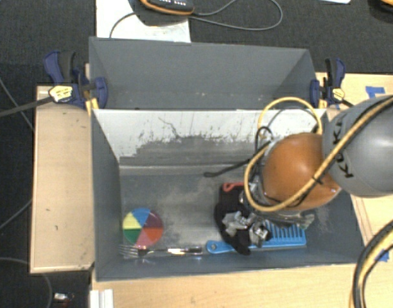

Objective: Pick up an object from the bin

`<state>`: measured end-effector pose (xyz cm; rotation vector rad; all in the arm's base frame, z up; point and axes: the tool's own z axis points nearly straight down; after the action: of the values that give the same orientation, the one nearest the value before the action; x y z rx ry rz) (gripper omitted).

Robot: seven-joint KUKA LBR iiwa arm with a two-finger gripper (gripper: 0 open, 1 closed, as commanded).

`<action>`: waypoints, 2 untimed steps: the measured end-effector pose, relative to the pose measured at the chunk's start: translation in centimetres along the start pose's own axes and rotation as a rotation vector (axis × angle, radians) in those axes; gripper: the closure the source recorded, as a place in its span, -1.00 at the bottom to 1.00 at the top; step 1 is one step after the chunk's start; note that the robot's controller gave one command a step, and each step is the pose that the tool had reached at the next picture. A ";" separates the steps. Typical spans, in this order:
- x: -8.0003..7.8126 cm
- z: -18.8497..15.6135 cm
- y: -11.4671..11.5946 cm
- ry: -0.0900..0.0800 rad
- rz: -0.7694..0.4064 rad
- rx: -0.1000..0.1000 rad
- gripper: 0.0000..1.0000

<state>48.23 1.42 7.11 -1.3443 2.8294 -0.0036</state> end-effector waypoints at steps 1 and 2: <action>0.0 0.0 0.0 0.000 -0.004 0.000 1.00; 0.0 0.0 0.0 0.000 -0.005 0.000 1.00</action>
Offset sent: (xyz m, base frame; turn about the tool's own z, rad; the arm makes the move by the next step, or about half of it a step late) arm 0.0000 0.0000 0.0000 0.0000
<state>48.23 1.43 7.13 -1.3511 2.8255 -0.0038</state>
